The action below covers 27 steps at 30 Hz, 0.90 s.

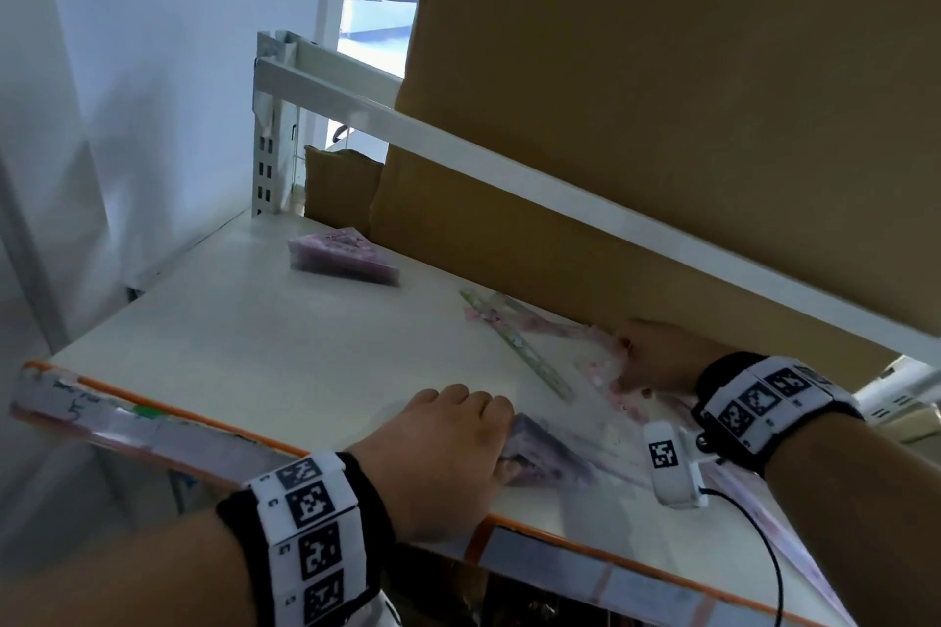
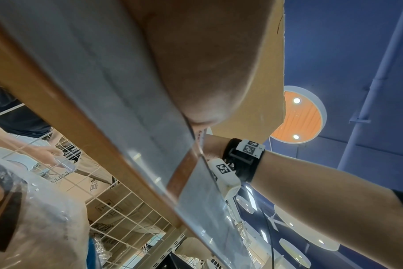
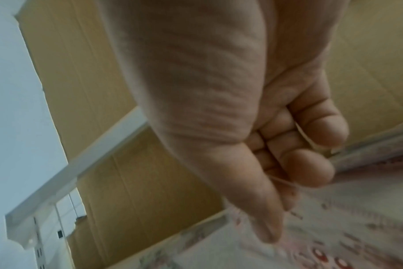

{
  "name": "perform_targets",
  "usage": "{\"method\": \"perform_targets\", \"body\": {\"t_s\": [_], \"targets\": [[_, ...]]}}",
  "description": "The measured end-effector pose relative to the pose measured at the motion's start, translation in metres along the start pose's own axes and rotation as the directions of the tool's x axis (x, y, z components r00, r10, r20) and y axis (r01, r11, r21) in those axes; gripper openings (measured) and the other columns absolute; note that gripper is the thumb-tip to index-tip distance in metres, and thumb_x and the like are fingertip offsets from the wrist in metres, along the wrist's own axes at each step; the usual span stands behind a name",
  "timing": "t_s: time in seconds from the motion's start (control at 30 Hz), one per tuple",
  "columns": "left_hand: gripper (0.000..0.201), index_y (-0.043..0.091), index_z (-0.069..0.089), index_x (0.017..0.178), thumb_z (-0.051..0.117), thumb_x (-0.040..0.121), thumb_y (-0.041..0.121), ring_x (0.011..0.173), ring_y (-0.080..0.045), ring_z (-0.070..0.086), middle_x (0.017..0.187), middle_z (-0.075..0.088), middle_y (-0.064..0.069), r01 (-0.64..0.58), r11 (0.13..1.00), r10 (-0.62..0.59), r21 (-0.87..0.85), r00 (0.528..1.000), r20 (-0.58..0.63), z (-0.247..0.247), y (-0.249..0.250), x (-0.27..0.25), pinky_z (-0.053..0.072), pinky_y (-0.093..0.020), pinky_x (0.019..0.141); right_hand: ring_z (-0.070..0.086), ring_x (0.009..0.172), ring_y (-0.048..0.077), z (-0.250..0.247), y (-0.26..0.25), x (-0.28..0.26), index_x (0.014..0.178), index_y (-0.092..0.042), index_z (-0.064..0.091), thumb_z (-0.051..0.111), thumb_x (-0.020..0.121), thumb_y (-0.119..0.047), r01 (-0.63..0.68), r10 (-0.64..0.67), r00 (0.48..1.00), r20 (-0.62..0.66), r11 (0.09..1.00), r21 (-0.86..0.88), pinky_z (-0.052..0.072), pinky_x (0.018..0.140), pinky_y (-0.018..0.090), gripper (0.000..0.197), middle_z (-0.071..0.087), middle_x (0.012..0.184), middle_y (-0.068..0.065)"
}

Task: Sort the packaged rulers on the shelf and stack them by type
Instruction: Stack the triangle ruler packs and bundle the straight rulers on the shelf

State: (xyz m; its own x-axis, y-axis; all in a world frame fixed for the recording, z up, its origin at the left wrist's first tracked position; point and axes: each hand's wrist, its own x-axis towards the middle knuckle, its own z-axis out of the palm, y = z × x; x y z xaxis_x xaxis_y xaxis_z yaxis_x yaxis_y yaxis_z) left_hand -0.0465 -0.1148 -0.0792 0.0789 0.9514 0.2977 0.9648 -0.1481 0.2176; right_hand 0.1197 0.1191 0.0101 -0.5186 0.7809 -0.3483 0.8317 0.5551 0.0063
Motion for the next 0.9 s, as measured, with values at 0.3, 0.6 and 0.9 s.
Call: {"method": "perform_targets", "body": {"t_s": [0.3, 0.6, 0.9], "targets": [[0.037, 0.02, 0.042, 0.11, 0.028, 0.096, 0.051, 0.092, -0.022, 0.05, 0.104, 0.055, -0.001, -0.016, 0.999, 0.015, 0.033, 0.999, 0.042, 0.001, -0.001, 0.001, 0.037, -0.037, 0.08, 0.057, 0.069, 0.01, -0.01, 0.025, -0.05, 0.081, -0.031, 0.066, 0.08, 0.079, -0.028, 0.246, -0.118, 0.933, -0.339, 0.897, 0.367, 0.044, 0.066, 0.031, 0.014, 0.064, 0.074, -0.006], [0.037, 0.025, 0.037, 0.097, 0.028, 0.093, 0.06, 0.091, -0.021, 0.049, 0.097, 0.053, 0.002, -0.02, 0.999, 0.018, 0.037, 0.997, 0.075, 0.002, -0.004, 0.003, 0.031, -0.035, 0.076, 0.064, 0.073, 0.007, 0.026, -0.01, -0.125, 0.088, -0.037, 0.062, 0.087, 0.071, -0.024, 0.463, -0.379, 0.876, -0.299, 0.834, 0.3, 0.051, 0.067, 0.019, 0.033, 0.068, 0.082, -0.011], [0.048, 0.025, 0.037, 0.101, 0.025, 0.087, 0.07, 0.088, -0.018, 0.041, 0.099, 0.05, 0.003, -0.04, 0.997, 0.03, 0.061, 0.988, 0.152, 0.002, -0.006, 0.003, 0.026, -0.034, 0.077, 0.052, 0.074, 0.001, 0.07, -0.038, -0.112, 0.083, -0.04, 0.049, 0.07, 0.084, -0.041, 0.48, -0.433, 0.822, -0.37, 0.876, 0.041, 0.04, 0.059, 0.019, 0.021, 0.053, 0.075, -0.019]]}}
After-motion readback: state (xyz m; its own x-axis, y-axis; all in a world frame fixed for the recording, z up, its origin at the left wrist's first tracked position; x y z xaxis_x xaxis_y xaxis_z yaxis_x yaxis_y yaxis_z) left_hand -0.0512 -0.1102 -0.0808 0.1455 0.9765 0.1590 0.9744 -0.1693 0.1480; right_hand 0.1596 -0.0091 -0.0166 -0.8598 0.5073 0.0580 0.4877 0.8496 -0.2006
